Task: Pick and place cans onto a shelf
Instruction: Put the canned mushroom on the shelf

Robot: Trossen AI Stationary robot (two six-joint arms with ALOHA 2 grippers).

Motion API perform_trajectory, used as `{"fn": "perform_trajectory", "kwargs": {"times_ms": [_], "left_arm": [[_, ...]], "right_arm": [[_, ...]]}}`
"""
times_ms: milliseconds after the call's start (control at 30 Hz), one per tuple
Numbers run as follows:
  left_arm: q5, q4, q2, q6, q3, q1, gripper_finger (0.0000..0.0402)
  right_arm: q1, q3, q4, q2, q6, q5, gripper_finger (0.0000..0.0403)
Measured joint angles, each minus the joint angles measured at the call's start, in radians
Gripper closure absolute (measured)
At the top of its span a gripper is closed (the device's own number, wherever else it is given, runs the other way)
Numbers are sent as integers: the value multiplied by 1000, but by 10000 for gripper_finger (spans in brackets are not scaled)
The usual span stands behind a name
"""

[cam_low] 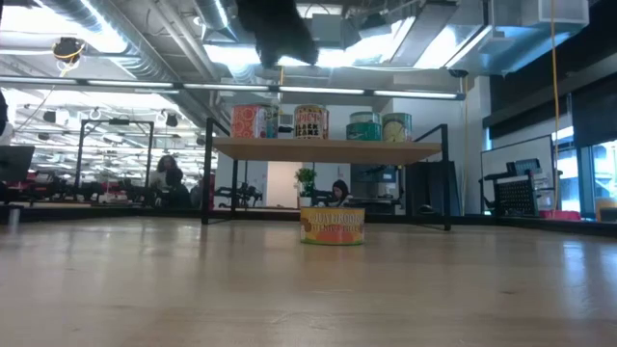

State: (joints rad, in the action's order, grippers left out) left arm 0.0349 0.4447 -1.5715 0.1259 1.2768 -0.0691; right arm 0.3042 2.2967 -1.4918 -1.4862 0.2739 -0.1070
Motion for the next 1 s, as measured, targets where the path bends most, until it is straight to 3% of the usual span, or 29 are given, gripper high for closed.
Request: {"fn": "perform_trajectory", "kwargs": {"times_ms": [133, 267, 433, 733, 1000], "left_arm": [[-10, -100, 0, -2, -111, -32, 345], [-23, -99, -2, -76, -166, -76, 345], [-72, -138, -62, -194, -170, -102, 345], [38, -232, -190, -241, -159, -77, 345], [15, -257, -266, -326, -163, -73, 345]], "right_arm": [[0, 0, -1, 2, 0, 0, 321], [0, 0, -4, 2, 0, 0, 321], [0, 0, -4, 2, 0, 0, 321], [1, 0, -3, 2, -2, 3, 321], [1, 0, -1, 1, -3, 8, 321]]}}
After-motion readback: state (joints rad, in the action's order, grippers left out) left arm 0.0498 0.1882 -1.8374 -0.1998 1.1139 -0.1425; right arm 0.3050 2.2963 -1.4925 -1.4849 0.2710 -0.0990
